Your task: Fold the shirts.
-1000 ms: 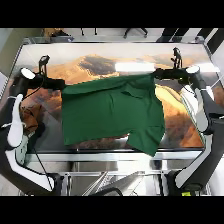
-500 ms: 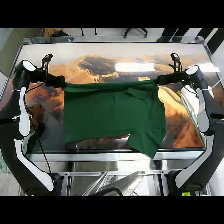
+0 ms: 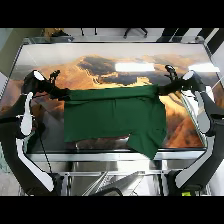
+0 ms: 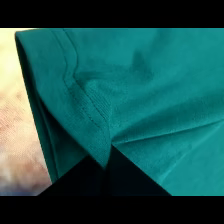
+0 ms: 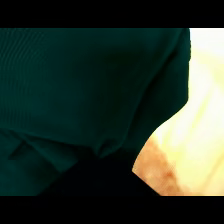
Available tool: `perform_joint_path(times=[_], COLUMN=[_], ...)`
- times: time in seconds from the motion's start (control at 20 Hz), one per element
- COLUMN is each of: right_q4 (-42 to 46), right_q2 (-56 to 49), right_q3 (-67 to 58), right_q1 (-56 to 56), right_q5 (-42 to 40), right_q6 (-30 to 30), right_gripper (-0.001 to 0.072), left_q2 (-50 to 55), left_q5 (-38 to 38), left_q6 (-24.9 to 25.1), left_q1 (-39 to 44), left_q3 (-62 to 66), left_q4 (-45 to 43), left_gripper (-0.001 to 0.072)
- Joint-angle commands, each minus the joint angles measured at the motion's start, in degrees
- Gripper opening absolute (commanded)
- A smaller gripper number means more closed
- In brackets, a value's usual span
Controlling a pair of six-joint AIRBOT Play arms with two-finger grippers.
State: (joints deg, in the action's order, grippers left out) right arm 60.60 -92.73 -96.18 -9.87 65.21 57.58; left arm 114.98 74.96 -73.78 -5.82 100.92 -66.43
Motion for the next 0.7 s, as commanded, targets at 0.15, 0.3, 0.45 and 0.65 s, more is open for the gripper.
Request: perform_joint_path(times=[0.15, 0.3, 0.45, 0.65], right_q4=[-1.18, -0.98, -0.98, -1.20], right_q2=[3.32, 8.02, 13.73, 20.09], right_q3=[1.03, 1.03, 1.05, 7.82], right_q1=[0.02, -0.85, -4.22, -12.94], right_q5=[-0.22, 0.39, 6.19, 16.98], right_q6=[1.99, 7.58, 11.39, 15.41], right_gripper=[0.0401, 0.0513, 0.0502, 0.0496], left_q2=[0.09, 0.07, -1.11, -12.66], left_q5=[6.58, 15.43, 23.21, 18.71], left_q6=[-2.21, -6.97, -9.94, -9.22], left_q1=[0.33, 0.24, -0.63, -3.93], left_q3=[6.19, 12.41, 15.45, -5.35], left_q4=[0.50, 0.50, 0.37, -1.66], left_gripper=[0.0595, 0.0669, 0.0668, 0.0668])
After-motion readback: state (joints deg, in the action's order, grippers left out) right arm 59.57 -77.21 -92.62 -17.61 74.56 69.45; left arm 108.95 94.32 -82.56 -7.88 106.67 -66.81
